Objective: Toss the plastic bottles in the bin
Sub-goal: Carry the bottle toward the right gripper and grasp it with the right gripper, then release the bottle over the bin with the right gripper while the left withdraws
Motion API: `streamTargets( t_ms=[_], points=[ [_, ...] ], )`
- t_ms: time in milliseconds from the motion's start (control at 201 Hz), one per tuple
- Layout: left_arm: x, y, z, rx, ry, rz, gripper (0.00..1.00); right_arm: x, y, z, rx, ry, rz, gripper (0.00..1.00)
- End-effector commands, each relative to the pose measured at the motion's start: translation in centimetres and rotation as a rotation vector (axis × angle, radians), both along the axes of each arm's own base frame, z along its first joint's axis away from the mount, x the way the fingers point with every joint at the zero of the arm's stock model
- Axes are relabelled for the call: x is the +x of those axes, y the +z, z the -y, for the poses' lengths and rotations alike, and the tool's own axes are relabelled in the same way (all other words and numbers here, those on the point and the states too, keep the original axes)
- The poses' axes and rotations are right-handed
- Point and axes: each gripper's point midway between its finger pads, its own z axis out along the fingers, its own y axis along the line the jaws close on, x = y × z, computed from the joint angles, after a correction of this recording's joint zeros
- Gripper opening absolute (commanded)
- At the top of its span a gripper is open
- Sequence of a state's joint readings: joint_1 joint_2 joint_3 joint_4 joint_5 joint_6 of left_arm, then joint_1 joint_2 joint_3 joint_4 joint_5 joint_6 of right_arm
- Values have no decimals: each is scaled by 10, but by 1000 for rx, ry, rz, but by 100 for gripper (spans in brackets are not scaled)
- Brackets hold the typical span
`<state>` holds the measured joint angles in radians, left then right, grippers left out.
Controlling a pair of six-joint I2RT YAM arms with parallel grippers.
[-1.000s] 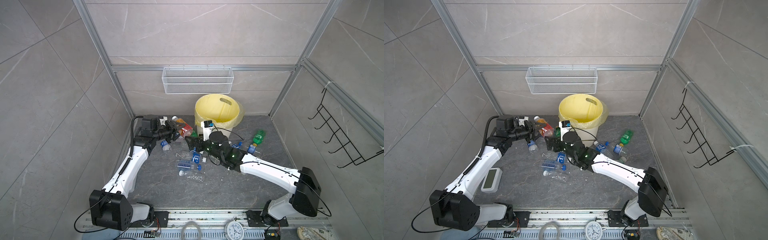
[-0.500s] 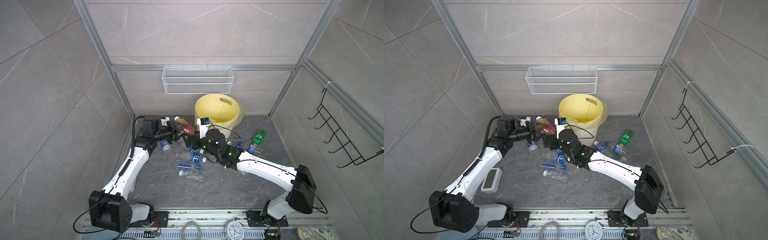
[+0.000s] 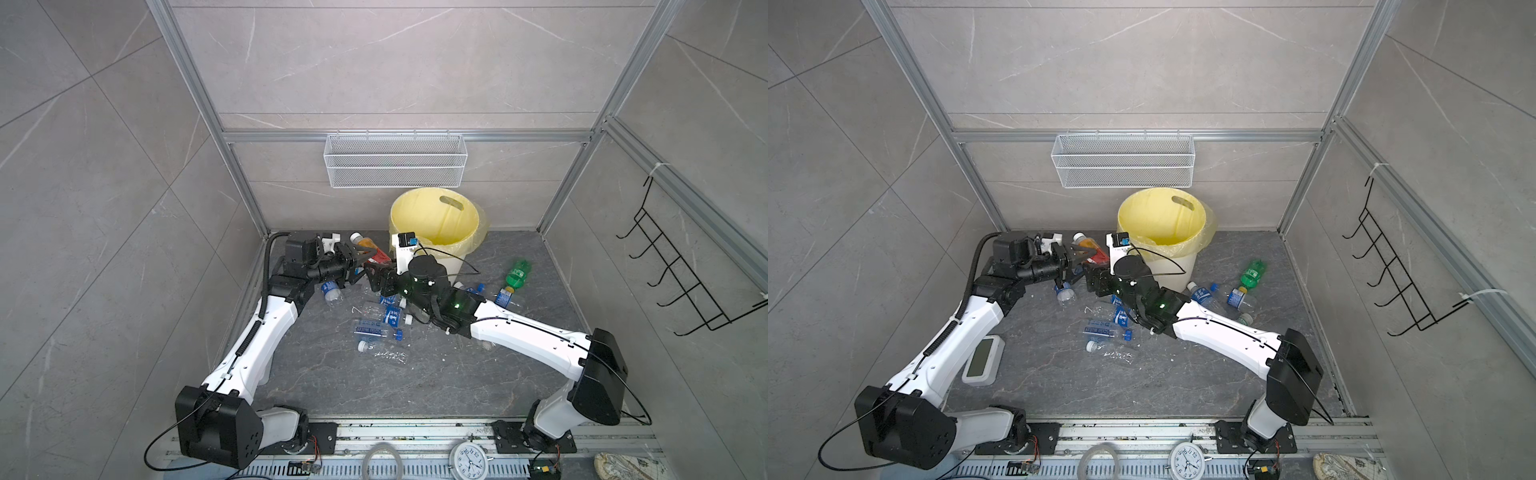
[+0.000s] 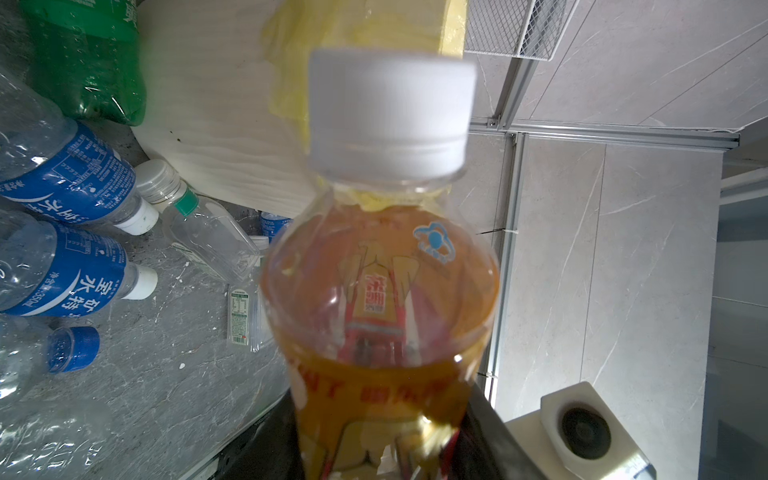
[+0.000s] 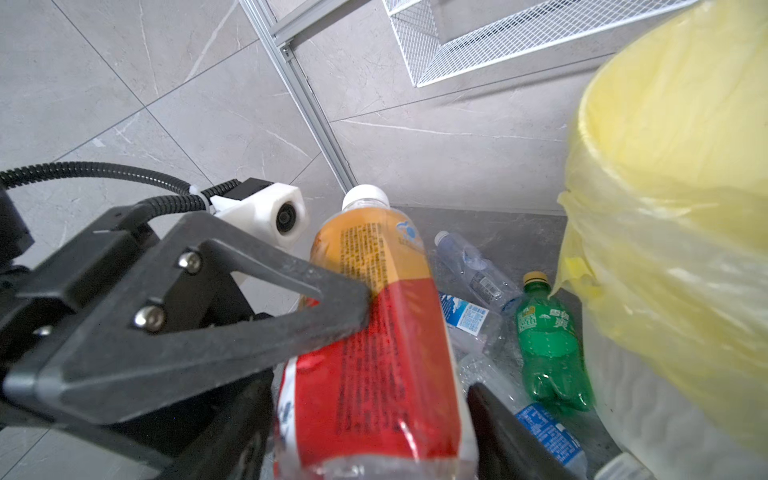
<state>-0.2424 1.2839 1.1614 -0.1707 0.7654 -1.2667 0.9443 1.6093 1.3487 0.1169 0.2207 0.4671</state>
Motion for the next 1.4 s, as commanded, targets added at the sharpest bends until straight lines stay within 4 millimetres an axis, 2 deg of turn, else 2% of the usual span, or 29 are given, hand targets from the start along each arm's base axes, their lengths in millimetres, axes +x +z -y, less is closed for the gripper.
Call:
streamTargets(
  t_ms=[0,115,299,493,637,717,816,876,1205,1329,1399],
  points=[
    [-10,30,3,-38,-31,82,48,5,2,-6,-16,-7,22,76],
    [-10,30,3,-41,-33,83,48,6,-1,-9,-22,-3,19,74],
    [-13,24,7,-40,-43,72,50,8,2,-10,-23,-6,34,64],
    [-12,14,8,-30,-50,66,57,7,1,-9,-33,-4,35,53],
    [-8,20,9,-29,-51,78,63,5,3,-1,-41,-21,33,47],
    [-9,24,9,-26,-52,88,69,4,5,3,-44,-28,33,45],
    [-10,27,7,-9,-43,98,86,2,8,7,-46,-31,35,45],
    [-11,30,6,-1,-39,107,100,2,8,9,-58,-37,35,44],
    [-25,71,-12,99,-20,249,100,7,11,28,-130,-83,19,43],
    [-28,85,-19,187,1,340,100,5,23,39,-157,-98,31,43],
    [-31,93,-20,232,1,392,100,5,36,48,-171,-115,49,43]
  ],
)
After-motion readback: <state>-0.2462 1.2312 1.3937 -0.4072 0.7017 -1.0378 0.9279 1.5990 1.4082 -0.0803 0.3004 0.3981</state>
